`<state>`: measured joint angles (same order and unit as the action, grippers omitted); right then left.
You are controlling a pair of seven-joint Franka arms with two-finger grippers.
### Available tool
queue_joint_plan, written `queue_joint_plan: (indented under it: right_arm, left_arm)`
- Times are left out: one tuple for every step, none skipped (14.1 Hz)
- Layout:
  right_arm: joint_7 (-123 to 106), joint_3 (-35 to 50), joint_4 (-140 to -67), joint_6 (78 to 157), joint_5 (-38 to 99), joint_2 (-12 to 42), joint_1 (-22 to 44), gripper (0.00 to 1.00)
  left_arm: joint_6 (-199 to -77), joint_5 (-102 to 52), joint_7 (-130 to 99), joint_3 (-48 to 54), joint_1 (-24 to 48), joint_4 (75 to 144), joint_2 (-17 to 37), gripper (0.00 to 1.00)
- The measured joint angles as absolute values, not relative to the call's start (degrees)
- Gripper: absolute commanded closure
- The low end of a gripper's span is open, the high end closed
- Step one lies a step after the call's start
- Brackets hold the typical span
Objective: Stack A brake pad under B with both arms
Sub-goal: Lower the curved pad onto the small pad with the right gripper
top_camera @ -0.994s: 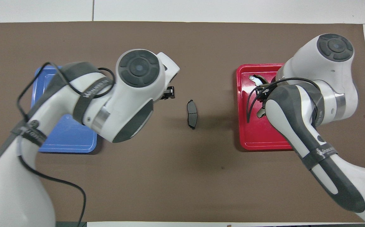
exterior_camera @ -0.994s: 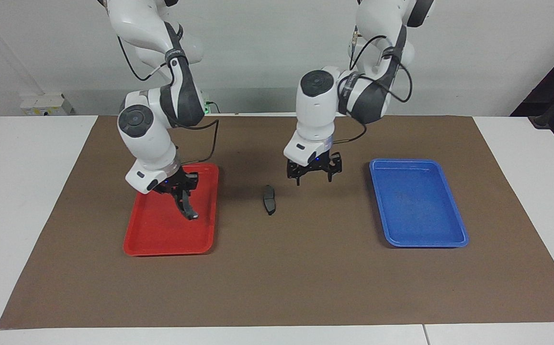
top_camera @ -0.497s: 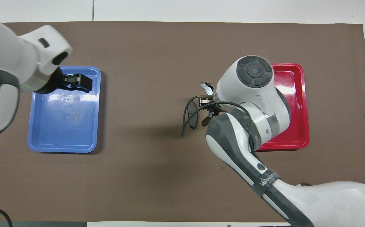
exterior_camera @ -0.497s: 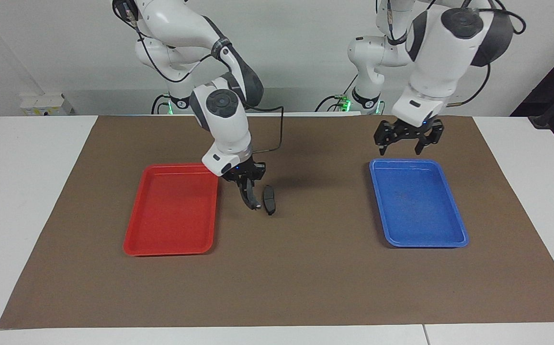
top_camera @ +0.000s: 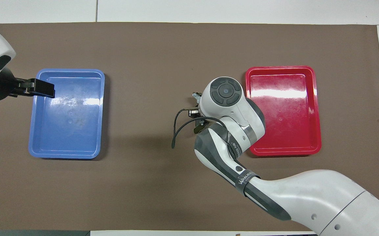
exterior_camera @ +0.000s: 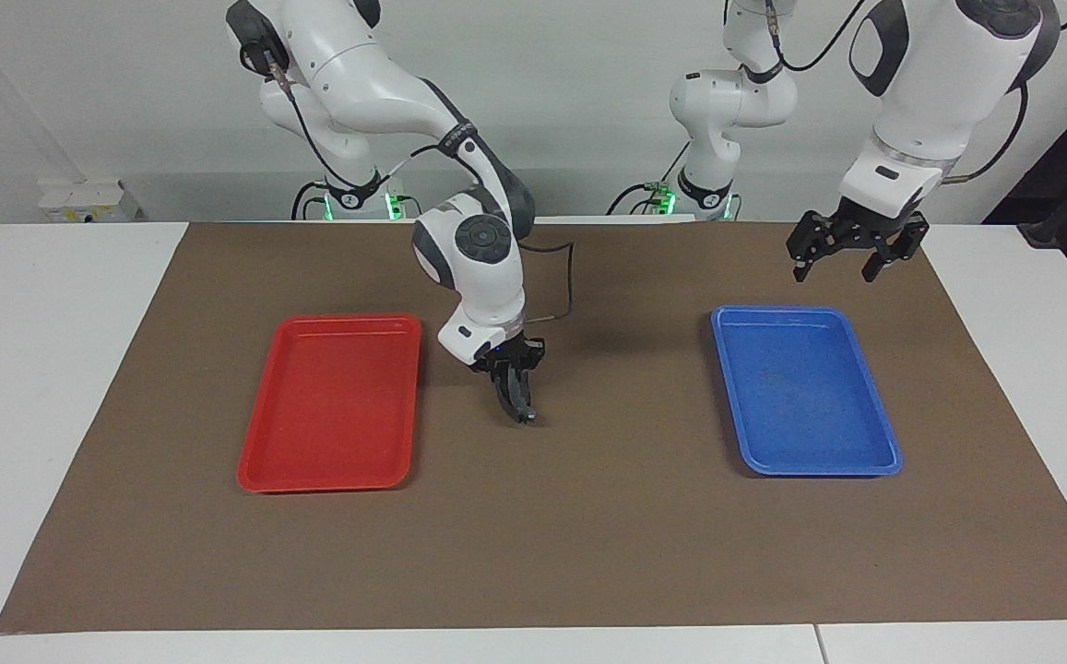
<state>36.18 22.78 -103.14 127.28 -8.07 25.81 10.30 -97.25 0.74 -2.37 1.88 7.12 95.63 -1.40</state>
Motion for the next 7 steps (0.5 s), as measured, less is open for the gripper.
queue_joint_plan:
  right_arm:
    - [36.2,22.8,-103.2,127.3,-8.1,26.0,10.4,1.00]
    - [36.2,22.8,-103.4,127.3,-8.1,26.1,10.4,1.00]
    - [36.2,22.8,-103.5,127.3,-8.1,26.2,10.4,1.00]
    - [36.2,22.8,-103.6,127.3,-8.1,26.2,10.4,1.00]
    - [36.2,22.8,-103.7,127.3,-8.1,26.2,10.5,1.00]
    - [36.2,22.8,-103.8,127.2,-8.1,26.2,10.5,1.00]
    - [36.2,22.8,-103.9,127.2,-8.1,26.2,10.5,0.99]
  left_arm:
    - [-97.2,0.7,-2.4,1.9,7.1,95.8,-1.4,0.00]
    - [-97.2,0.7,-2.4,1.9,7.1,95.8,-1.4,0.00]
    - [-97.2,0.7,-2.4,1.9,7.1,95.9,-1.4,0.00]
    - [-97.2,0.7,-2.4,1.9,7.1,96.1,-1.4,0.00]
    - [-97.2,0.7,-2.4,1.9,7.1,96.4,-1.5,0.00]
    - [-97.3,0.7,-2.4,1.9,7.1,96.9,-1.5,0.00]
    - [-97.3,0.7,-2.4,1.8,7.1,97.3,-1.5,0.00]
